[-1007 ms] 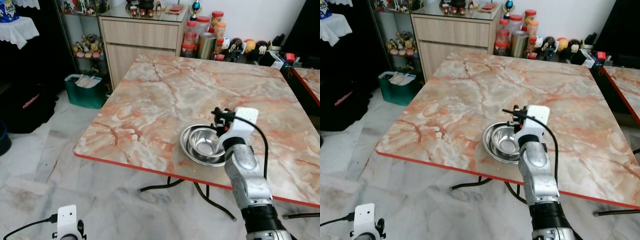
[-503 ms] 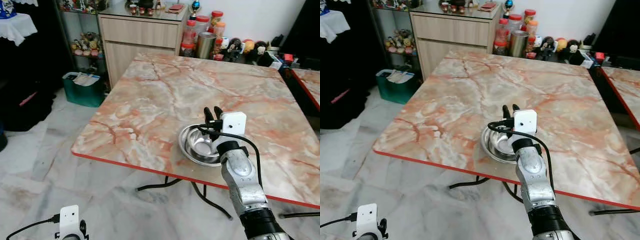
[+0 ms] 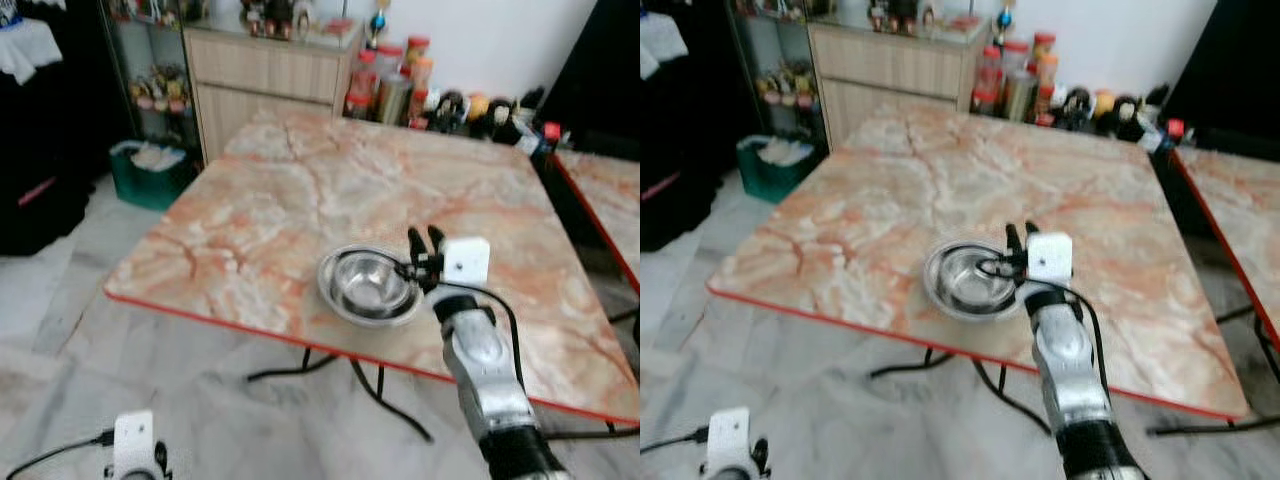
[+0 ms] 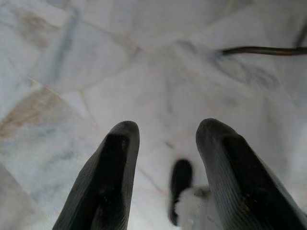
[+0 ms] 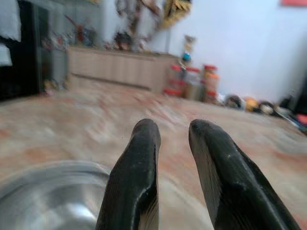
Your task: Setting the table
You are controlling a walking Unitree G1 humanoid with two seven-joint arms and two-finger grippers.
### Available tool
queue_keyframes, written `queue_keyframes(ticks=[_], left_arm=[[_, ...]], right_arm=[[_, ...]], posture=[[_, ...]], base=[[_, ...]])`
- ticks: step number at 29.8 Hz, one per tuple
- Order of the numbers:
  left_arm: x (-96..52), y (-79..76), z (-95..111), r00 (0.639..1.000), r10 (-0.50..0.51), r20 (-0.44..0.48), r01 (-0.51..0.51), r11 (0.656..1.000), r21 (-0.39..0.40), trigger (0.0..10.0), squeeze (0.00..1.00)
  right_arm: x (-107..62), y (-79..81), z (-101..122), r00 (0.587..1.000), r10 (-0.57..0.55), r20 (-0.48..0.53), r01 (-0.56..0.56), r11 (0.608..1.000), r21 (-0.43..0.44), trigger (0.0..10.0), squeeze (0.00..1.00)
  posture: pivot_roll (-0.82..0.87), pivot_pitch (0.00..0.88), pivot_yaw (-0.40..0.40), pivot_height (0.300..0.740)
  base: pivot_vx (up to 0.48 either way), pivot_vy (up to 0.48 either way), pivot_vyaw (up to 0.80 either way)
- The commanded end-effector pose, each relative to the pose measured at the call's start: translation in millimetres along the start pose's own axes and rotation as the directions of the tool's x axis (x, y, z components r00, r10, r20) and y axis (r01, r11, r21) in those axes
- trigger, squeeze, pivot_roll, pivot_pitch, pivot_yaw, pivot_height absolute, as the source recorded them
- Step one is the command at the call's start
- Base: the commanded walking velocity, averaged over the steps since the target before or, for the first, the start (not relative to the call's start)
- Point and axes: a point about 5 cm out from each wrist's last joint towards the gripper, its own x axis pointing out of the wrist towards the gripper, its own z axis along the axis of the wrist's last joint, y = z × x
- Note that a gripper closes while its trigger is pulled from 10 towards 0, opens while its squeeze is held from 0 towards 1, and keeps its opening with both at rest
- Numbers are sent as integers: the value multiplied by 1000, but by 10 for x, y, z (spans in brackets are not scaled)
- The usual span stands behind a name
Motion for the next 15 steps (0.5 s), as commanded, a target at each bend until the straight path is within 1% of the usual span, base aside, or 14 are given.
queue_keyframes(ticks=[1,4,6,8,13,15], left_arm=[[-14,-20,-40,1000,-9,-11,9,1000,4,10000,0],[-16,-28,-44,1000,-12,-11,12,1000,4,10000,0],[-17,-34,-47,1000,-15,-12,15,1000,4,10000,0],[-17,-36,-48,1000,-15,-12,16,1000,5,10000,0],[-17,-55,-46,1000,-20,-12,20,1000,4,10000,0],[-17,-64,-45,1000,-22,-12,22,1000,4,10000,0]], right_arm=[[6,-18,33,1000,-10,21,10,1000,-3,10000,0],[-55,-25,9,999,-24,27,24,1000,-18,10000,0],[-107,-57,-41,998,-55,18,56,998,-28,10000,0],[-125,-72,-60,998,-68,13,68,997,-29,10000,0],[-223,-160,-214,991,-129,-42,127,991,-43,10000,0],[-266,-220,-294,983,-169,-74,166,985,-45,10000,0]], posture=[[113,0,-73,740],[112,0,-74,740],[111,0,-75,740],[111,0,-75,740],[109,0,-77,740],[109,0,-77,740]], base=[[0,-379,0],[0,-382,0],[0,-382,0],[0,-382,0],[0,-382,0],[0,-381,0]])
